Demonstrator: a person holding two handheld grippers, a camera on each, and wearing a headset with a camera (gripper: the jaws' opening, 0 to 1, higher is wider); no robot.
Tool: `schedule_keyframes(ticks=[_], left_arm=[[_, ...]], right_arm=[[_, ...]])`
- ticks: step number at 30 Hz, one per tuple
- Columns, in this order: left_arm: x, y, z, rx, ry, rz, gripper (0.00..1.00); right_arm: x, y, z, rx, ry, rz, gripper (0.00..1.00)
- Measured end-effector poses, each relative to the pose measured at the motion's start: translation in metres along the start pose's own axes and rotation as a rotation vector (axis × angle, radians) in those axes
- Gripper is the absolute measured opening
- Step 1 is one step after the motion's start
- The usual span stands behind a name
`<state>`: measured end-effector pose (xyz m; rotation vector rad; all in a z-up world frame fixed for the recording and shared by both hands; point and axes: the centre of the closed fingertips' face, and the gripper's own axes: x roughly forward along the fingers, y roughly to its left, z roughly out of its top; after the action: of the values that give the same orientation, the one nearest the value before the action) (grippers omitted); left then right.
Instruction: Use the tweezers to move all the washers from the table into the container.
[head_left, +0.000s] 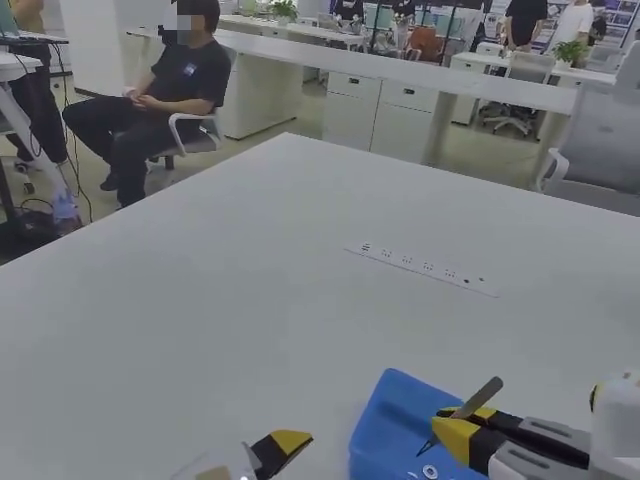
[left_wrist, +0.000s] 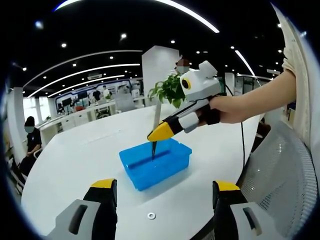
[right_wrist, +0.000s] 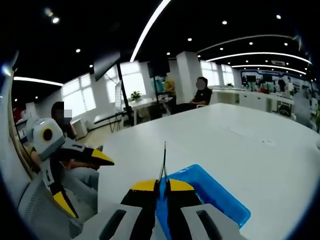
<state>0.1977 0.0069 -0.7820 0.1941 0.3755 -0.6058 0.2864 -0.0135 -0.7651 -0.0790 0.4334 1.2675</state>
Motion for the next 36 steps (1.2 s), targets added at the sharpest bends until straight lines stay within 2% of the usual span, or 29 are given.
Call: schedule_keyframes(ticks=[3,8,12,16,20,24,28,36], left_arm=[[0.0,0.0,0.0,-0.001,0.0,0.001,0.79],[0.0,0.0,0.0,0.001,0.001,0.002,0.79],[0.0,0.001,0.0,0.001,0.001,0.002,0.79],[0.0,0.0,-0.001,0.001,0.003,0.001,0.79],[0.0,0.0,-0.001,0.0,0.006,0.002,0.79],[0.0,0.001,-0.002,0.001,0.007,0.002,0.79],[0.0,0.001,-0.002,0.004,0.012,0.002,0.79],[0.0,0.001,-0.003,0.007,0.018,0.001,0.78]], right_arm=[[0.008,0.016,-0.001,0.011,-0.006,0.045,0.03],[0.025,0.039,-0.013,0.015,0.023,0.129,0.03],[0.04,0.049,-0.026,0.031,0.065,0.17,0.03],[0.054,0.051,-0.041,0.055,0.119,0.178,0.04],[0.063,0.05,-0.05,0.07,0.145,0.177,0.04],[0.068,0.054,-0.058,0.071,0.17,0.198,0.04],[0.069,0.058,-0.061,0.036,0.191,0.204,0.04],[0.072,0.063,-0.06,-0.004,0.192,0.205,0.04]])
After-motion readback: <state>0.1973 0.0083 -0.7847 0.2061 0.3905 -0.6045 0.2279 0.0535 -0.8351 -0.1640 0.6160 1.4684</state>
